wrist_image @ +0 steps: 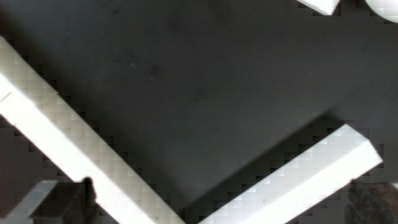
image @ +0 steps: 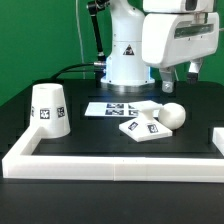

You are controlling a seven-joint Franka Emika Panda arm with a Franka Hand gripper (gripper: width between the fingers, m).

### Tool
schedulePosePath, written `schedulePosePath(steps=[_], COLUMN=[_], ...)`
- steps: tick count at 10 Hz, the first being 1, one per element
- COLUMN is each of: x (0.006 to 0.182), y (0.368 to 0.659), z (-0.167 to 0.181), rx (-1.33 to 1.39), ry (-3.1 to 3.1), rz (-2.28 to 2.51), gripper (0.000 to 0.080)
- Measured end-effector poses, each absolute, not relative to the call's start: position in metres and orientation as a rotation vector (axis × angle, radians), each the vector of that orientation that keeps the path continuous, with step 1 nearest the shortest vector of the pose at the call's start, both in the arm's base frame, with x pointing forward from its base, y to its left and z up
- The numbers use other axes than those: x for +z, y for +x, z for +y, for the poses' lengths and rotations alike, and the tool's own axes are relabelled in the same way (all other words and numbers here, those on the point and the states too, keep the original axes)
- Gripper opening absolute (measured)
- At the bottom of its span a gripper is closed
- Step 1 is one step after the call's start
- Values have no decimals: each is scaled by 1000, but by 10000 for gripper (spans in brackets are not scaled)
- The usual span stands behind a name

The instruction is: Assemble lamp

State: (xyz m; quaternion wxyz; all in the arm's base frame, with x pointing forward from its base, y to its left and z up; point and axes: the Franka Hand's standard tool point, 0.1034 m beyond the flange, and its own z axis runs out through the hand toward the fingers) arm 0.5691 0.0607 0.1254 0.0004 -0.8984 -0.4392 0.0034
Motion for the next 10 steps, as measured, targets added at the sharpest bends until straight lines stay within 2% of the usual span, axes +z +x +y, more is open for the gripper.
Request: schedulePosePath(steps=[6, 8, 10], x=[126, 123, 114], y=[565, 532, 505], z=[59, 45, 24], rx=[-5, -19, -55], ry=[-2844, -2909, -2925], rz=[-1342, -1228, -1225], gripper=[700, 700, 700])
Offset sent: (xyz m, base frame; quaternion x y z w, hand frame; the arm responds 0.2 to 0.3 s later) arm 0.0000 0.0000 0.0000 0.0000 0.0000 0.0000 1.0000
